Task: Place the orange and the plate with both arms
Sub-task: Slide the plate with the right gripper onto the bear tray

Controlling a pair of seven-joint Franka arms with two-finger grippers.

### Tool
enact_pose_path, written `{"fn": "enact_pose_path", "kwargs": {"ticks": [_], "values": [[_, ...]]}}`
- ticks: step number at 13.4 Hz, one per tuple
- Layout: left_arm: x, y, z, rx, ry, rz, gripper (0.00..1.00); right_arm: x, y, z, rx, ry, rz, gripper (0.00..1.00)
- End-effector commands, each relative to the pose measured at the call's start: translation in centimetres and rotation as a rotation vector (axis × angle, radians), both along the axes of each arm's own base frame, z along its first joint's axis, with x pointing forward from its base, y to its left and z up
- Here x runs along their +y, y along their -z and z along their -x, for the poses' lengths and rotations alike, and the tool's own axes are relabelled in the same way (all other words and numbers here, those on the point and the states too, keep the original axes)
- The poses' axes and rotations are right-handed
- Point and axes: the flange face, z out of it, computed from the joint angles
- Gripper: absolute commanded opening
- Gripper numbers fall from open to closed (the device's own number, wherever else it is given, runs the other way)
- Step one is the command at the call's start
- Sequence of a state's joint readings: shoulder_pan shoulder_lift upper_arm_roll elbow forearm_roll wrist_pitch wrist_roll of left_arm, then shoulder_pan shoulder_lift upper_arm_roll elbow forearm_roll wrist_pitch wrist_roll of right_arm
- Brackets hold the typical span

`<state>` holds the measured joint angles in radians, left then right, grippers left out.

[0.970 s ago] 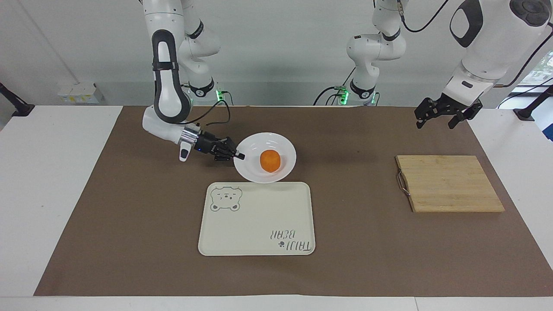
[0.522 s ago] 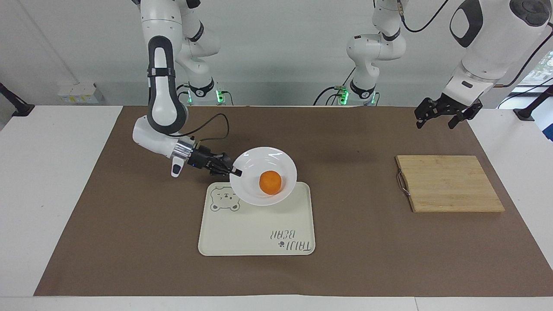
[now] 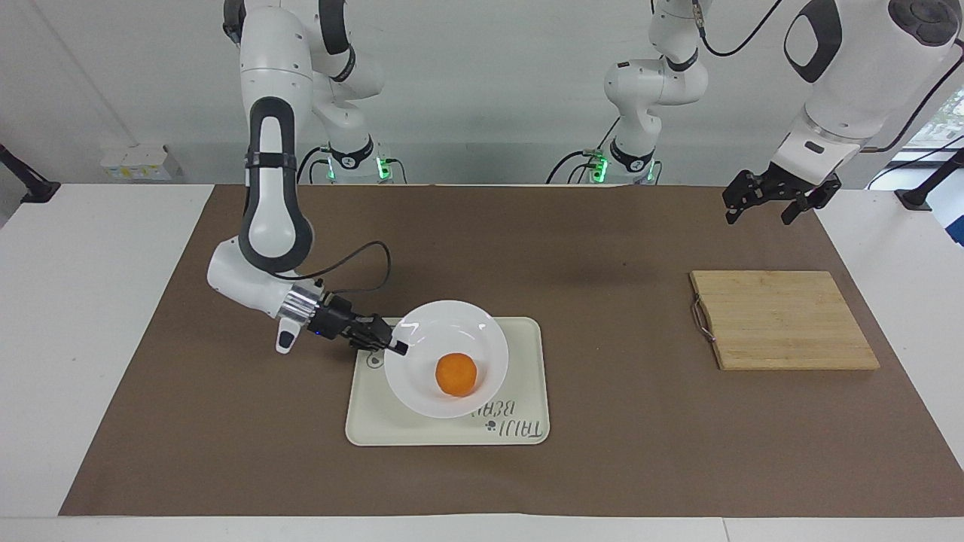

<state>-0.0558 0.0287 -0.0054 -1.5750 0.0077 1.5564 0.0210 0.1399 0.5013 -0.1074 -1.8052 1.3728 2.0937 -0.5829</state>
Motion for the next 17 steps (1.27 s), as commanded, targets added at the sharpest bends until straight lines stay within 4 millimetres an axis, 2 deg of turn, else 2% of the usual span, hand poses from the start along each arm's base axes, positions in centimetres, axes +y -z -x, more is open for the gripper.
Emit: {"fn": "enact_pose_path", "kwargs": {"ticks": [1,7,11,12,13,14,15,17], "values": [[0.2,-0.3,0.0,-0.003,0.002,-0.009,1.0,0.5,0.7,-1.1,0.002,0.009,0.015,0.0],[0.2,-0.3,0.0,-0.003,0.002,-0.009,1.0,1.4,3.2,0.2,0.014,-0.029,0.031,0.0],[0.3,-0.3,0.0,-0.003,0.001,-0.009,1.0,1.0,3.9,0.8,0.026,-0.022,0.051,0.0],[0.2,-0.3,0.0,-0.003,0.002,-0.009,1.0,0.9,3.9,0.8,0.029,-0.023,0.051,0.07],[0.2,-0.3,0.0,-0.003,0.002,-0.009,1.0,0.8,3.8,0.8,0.03,-0.026,0.052,0.28],[0.2,-0.3,0.0,-0.003,0.002,-0.009,1.0,0.9,3.6,0.7,0.024,-0.04,0.064,0.72],[0.2,-0.3,0.0,-0.003,0.002,-0.009,1.0,0.7,3.5,0.6,0.011,-0.067,0.092,1.0],[0.2,-0.3,0.0,-0.003,0.002,-0.009,1.0,-0.1,2.7,0.1,-0.001,-0.097,0.139,1.0]]}}
